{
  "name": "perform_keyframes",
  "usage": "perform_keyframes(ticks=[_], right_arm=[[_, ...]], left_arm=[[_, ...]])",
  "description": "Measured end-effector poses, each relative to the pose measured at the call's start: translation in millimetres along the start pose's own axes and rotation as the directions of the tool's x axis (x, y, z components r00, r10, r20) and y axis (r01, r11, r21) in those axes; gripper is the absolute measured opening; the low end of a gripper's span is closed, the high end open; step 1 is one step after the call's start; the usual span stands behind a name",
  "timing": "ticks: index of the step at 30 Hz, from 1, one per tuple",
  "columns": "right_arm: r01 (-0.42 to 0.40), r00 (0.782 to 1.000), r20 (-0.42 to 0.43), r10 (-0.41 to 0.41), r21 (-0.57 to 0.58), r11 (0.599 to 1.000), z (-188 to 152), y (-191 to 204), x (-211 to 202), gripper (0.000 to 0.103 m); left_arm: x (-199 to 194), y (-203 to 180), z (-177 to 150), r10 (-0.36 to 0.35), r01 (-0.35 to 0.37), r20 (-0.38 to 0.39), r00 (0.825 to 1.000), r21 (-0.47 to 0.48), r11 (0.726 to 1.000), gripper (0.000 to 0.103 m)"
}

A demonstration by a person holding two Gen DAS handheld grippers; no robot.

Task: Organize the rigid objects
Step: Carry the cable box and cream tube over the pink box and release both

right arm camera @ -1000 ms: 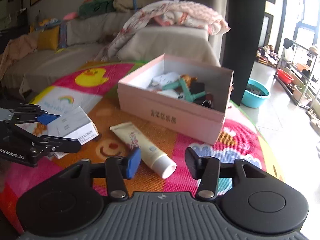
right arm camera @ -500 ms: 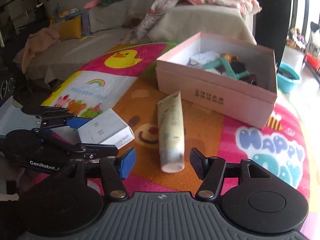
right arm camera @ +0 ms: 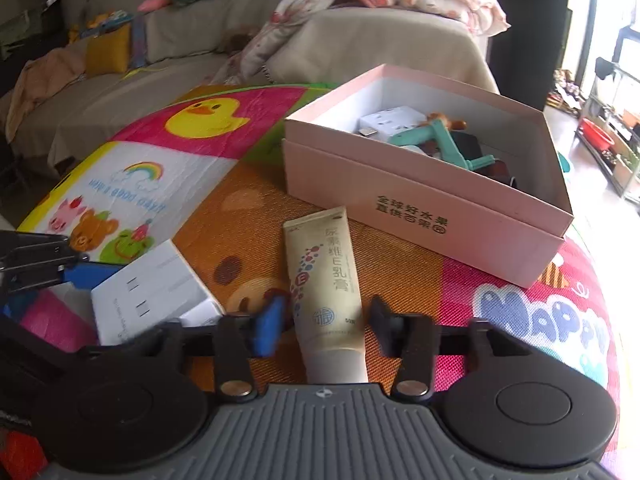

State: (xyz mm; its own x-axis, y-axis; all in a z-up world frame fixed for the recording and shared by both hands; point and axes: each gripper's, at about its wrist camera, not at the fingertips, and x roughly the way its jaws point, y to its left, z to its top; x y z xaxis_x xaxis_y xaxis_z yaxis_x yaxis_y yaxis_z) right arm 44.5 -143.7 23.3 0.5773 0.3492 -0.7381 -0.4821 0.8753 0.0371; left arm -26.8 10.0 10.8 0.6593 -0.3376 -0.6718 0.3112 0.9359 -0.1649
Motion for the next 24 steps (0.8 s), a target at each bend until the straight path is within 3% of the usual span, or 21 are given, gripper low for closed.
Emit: perform_keyframes(ticks=[6,8,12,18,21,24], right_arm=[[-0.023,0.999,-0.035,0.024,0.009,1.000,-19,-5,-33,0.033],[-0.027,1.000,-0.015,0.028,0.021,0.999,-20,-11,-53,0.025],[0.009,0.995,0.103,-0.015,0.063,0.998,-1,-27,-91,0.025],[0.046,0.965,0.253,-0.067,0.088,0.995,45,-47,-121,0.025],[0.067,0.960,0.264,-0.096,0.117,0.991,76,-64,-111,0.025],[0.072,0.967,0.225,-0.119,0.204,0.976,105,-89,-85,0.025]], left_arm=[[-9,-2,-4,-0.063,0.062,0.015,0.998,0.023,0.998,0.074],[-13,-2,5,-0.081,0.080,0.043,0.996,0.025,0.996,0.074],[-22,-7,43,-0.097,0.091,0.140,0.985,0.050,0.995,0.074],[-28,-18,112,-0.116,0.086,0.233,0.966,0.132,0.988,0.074],[-10,-19,153,-0.098,0.064,0.271,0.958,0.132,0.989,0.074],[30,-15,189,-0.118,0.100,0.220,0.968,0.091,0.991,0.074]])
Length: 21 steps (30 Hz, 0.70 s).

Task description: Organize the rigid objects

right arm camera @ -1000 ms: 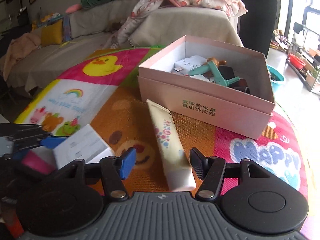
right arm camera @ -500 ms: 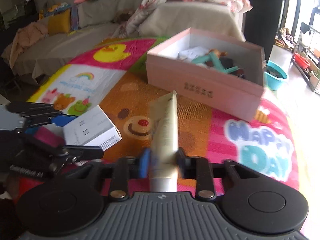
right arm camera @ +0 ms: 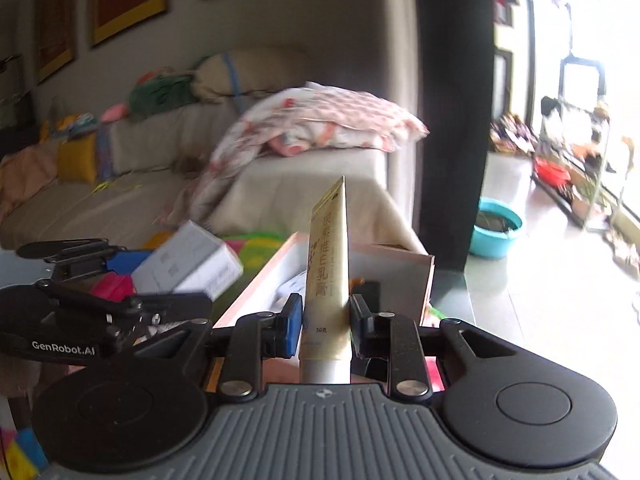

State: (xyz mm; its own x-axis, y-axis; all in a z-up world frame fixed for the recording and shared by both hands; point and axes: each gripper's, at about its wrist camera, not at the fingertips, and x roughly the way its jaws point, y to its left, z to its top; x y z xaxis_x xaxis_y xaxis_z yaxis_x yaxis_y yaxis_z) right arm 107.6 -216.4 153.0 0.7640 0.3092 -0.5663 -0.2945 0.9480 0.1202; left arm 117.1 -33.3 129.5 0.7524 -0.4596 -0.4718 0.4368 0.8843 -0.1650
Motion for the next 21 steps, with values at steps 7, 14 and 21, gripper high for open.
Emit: perform_keyframes(ticks=[7,14,21], right_arm=[[0.066,0.993,-0.103,-0.049,0.168,0.984,-3,-36,75,0.033],[0.179,0.984,-0.020,-0.178,0.022,0.984,-69,-9,39,0.062],[0.164,0.986,-0.052,-0.159,0.123,0.979,-122,8,8,0.085]], left_arm=[[77,26,-19,0.025,-0.031,-0.080,0.997,-0.071,0.997,0.071],[21,18,-50,0.101,-0.102,-0.052,0.993,-0.015,0.995,0.071],[-46,4,-124,0.234,-0.237,-0.133,0.963,-0.002,0.972,0.071]])
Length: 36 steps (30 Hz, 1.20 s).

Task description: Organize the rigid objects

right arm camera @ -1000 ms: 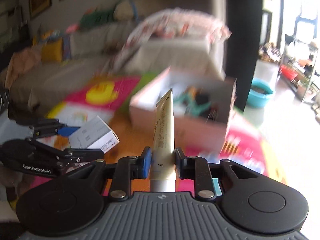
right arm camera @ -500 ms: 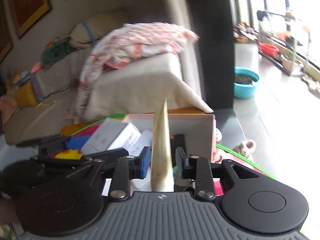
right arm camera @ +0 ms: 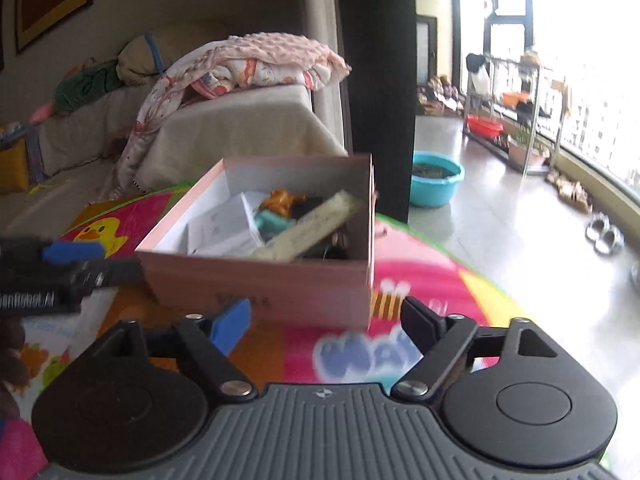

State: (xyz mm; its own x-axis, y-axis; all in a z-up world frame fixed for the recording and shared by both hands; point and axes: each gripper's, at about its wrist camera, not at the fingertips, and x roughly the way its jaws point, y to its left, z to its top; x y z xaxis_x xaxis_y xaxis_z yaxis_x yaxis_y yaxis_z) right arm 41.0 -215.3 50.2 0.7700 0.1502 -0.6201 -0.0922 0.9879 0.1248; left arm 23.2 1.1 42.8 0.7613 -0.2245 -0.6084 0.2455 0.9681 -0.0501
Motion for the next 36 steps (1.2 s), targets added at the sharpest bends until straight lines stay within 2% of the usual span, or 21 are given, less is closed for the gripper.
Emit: perform_keyframes(ticks=[3,6,7,8,9,10,12,15,17,19,27,36], right_arm=[[-0.006,0.997,-0.079,0.007,0.009,1.000,-20,14,13,0.085],[0.017,0.989,-0.149,-0.022,-0.041,0.999,-36,33,32,0.086],[0.040,0.989,-0.137,-0.051,-0.081,0.996,-41,39,34,0.092],[0.083,0.989,-0.111,-0.096,-0.117,0.990,-44,45,36,0.103],[0.120,0.988,-0.085,-0.131,-0.126,0.985,-46,48,36,0.103],[0.120,0.988,-0.083,-0.130,-0.113,0.986,-47,47,36,0.103],[0.097,0.991,-0.092,-0.101,-0.056,0.994,-48,39,36,0.103],[0.064,0.997,-0.043,-0.068,-0.072,0.995,-54,31,34,0.103],[0.053,0.998,-0.026,-0.054,-0.045,0.998,-54,28,32,0.103],[0.079,0.997,-0.022,-0.080,-0.047,0.996,-55,29,33,0.103],[0.100,0.995,-0.011,-0.101,-0.016,0.995,-57,25,32,0.103],[0.110,0.994,-0.015,-0.110,-0.029,0.994,-57,28,32,0.103]], left_arm=[[-3,4,-28,0.064,-0.066,-0.047,0.997,-0.049,0.997,0.071],[6,4,-43,0.110,-0.117,-0.088,0.990,-0.076,0.990,0.073],[5,0,-46,0.125,-0.128,-0.057,0.991,-0.060,0.990,0.074],[6,-3,-49,0.138,-0.140,-0.042,0.990,-0.052,0.989,0.076],[7,-5,-51,0.144,-0.145,-0.028,0.989,-0.059,0.988,0.079],[9,-9,-51,0.147,-0.148,-0.021,0.989,-0.064,0.987,0.082],[13,-12,-49,0.145,-0.147,-0.024,0.989,-0.066,0.987,0.091],[18,-15,-46,0.155,-0.156,-0.023,0.988,-0.076,0.985,0.093],[18,-17,-47,0.168,-0.169,-0.023,0.986,-0.070,0.983,0.094],[19,-18,-47,0.171,-0.172,-0.022,0.985,-0.067,0.983,0.094],[19,-17,-47,0.177,-0.178,-0.020,0.984,-0.078,0.981,0.095],[19,-16,-47,0.184,-0.185,-0.021,0.983,-0.081,0.979,0.095]])
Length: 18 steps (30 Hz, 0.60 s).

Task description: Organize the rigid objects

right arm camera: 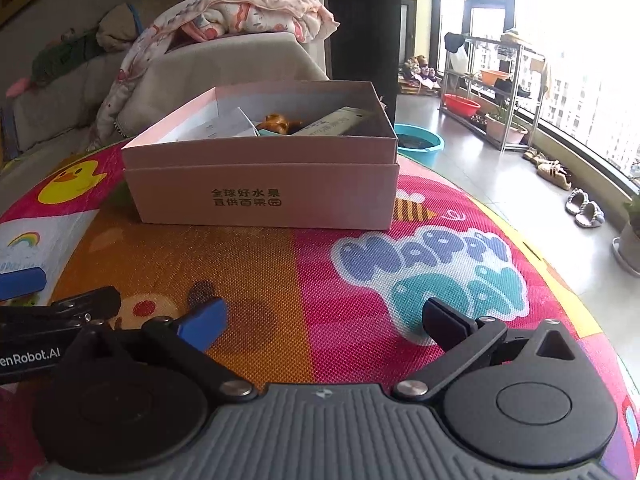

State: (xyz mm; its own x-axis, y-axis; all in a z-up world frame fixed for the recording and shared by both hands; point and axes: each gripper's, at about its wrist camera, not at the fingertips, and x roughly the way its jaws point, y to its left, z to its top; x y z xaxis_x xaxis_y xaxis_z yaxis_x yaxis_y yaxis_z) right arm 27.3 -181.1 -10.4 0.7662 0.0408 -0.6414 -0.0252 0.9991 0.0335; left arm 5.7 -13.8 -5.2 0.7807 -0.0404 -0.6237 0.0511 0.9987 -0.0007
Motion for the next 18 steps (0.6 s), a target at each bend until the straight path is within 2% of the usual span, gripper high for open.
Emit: perform_keyframes(ticks=[18], right_arm=[[-0.001,1.000,0.000,0.001,0.001,1.000,0.1,-0.6,-0.4,0.103]], left_arm=[[0.5,-1.0,0.3,0.002,-0.002,-0.002,1.000,-0.006,1.000,0.096]])
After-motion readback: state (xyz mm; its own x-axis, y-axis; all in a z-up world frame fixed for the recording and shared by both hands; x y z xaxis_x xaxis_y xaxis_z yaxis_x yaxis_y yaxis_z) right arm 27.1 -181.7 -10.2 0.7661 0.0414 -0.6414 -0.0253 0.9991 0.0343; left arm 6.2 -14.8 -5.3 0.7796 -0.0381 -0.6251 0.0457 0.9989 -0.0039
